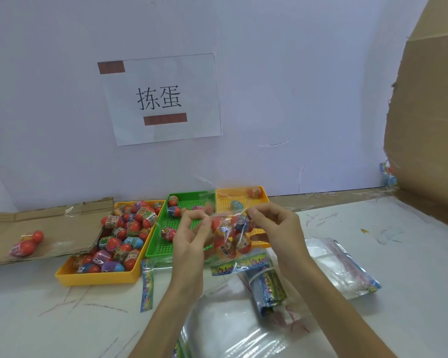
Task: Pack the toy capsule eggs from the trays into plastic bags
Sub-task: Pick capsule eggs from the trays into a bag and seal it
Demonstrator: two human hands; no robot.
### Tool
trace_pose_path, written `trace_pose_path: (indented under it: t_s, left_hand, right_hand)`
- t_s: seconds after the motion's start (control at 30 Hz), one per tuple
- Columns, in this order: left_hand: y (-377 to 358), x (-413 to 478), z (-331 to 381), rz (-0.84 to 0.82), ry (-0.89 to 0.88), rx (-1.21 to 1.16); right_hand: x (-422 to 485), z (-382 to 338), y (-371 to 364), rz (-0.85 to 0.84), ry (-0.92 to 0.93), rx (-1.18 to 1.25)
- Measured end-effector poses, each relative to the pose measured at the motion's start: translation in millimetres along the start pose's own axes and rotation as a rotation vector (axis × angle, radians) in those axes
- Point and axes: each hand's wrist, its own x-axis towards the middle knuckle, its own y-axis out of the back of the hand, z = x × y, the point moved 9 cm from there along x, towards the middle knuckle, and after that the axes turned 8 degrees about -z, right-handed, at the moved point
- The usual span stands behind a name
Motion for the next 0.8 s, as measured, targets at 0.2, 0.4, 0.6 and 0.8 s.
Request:
trace_pose_path:
  t_s: [0.2,0.4,0.6,0.8]
  left_hand:
    - [-3,0,-12,-0.114,0.143,0.101]
    - [-12,-3,-3,-0.193,0.063,0.204]
    - [-10,-2,0,-0.168,0.005,0.195]
    - [-9,-1,1,-0.176,0.013,0.203]
  right_hand:
    - [5,2,26,0.134,-0.044,0.182]
    - [6,2,35,0.176,-0.015,0.174]
    - [9,-2,36,0.144,0.008,0.042]
    - [11,-28,35,-0.015,0.138,-0.031]
